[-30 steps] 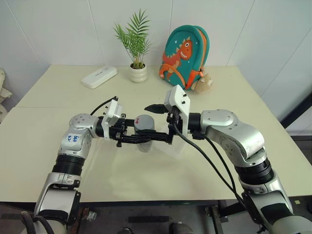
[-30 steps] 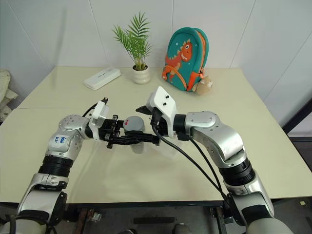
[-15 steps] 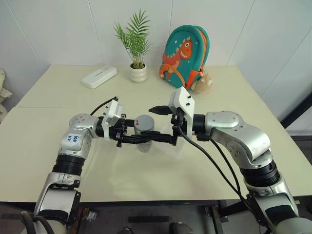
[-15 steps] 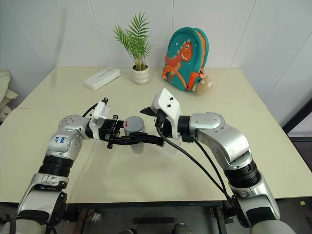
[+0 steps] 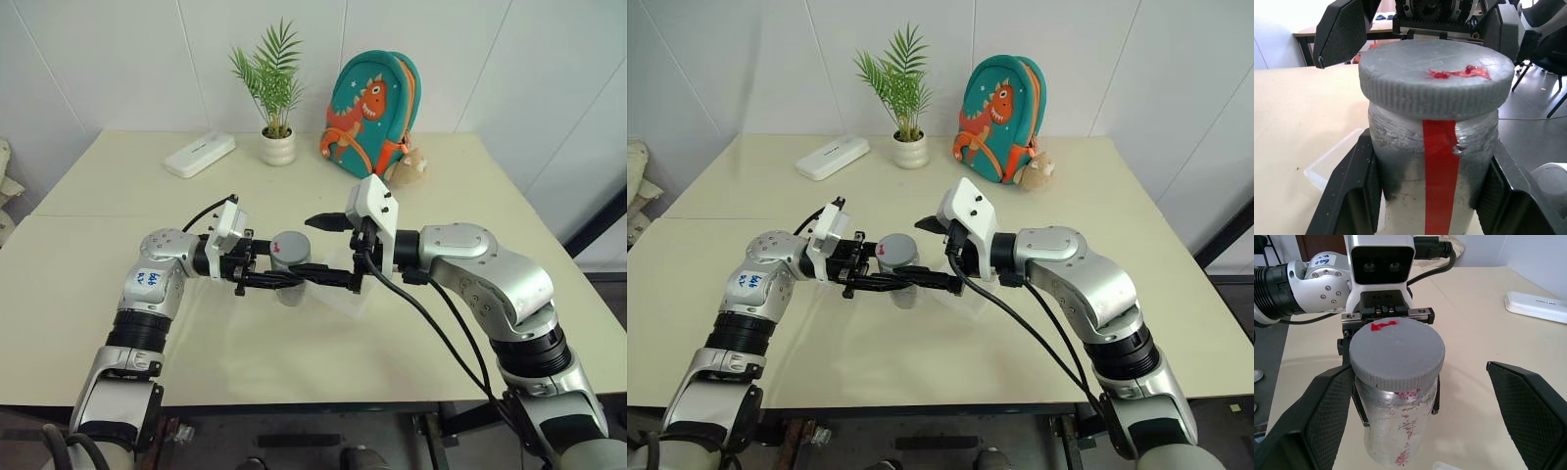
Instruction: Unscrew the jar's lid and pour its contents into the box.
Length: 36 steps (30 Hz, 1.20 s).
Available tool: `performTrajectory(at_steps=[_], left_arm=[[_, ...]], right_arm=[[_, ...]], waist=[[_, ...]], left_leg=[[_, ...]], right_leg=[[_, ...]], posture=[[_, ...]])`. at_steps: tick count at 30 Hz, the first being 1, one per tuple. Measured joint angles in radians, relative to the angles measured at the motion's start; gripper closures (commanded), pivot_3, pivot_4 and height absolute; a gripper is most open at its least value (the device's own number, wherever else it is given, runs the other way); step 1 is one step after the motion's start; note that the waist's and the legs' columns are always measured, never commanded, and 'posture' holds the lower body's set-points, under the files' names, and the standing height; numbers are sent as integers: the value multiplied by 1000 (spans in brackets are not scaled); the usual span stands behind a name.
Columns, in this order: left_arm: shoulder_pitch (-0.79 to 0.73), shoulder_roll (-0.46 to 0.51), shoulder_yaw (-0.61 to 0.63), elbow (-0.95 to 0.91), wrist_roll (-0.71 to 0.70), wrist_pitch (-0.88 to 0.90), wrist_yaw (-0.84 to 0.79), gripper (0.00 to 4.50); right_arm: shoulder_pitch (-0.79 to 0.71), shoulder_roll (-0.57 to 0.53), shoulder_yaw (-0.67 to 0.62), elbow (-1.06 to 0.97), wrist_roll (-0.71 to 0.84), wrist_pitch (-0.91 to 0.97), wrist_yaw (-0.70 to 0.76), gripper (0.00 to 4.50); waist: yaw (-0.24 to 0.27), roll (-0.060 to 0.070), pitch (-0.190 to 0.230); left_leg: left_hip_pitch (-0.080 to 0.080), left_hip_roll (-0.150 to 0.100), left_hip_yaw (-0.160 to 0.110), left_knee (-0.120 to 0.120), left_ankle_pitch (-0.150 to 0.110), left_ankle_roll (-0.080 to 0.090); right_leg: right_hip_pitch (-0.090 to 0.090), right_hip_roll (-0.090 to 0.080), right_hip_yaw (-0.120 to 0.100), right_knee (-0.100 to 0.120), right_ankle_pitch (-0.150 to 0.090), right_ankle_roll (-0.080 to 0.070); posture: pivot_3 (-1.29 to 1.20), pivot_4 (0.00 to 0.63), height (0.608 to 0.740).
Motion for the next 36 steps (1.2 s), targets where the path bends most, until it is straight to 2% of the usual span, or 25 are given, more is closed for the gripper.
performTrajectory(at_steps=[8, 18, 30, 36], left_arm=[[0, -1, -7, -1, 1, -2, -23, 2490], [0, -6, -7, 0, 1, -5, -39, 2490], [-22, -27, -8, 47, 5, -27, -42, 2490], [-43, -27, -8, 69, 7, -35, -42, 2490]], right_arm=[[56, -70, -40, -52, 25, 54, 1, 38], [50, -73, -87, -98, 105, 115, 0, 38], [-33, 20, -111, -88, 159, 131, -56, 38], [-46, 85, -44, -38, 102, 100, -85, 38]], waist=[[1, 0, 0], [1, 0, 0], [2, 0, 0], [-1, 0, 0]], left_leg=[[0, 0, 0, 0, 0, 0], [0, 0, 0, 0, 0, 0], [0, 0, 0, 0, 0, 0], [0, 1, 0, 0, 0, 0]], right_leg=[[0, 0, 0, 0, 0, 0], [0, 1, 0, 0, 0, 0], [0, 1, 0, 0, 0, 0], [0, 2, 1, 0, 0, 0]], posture=[[0, 150, 740], [0, 150, 740], [0, 150, 740], [0, 150, 740]])
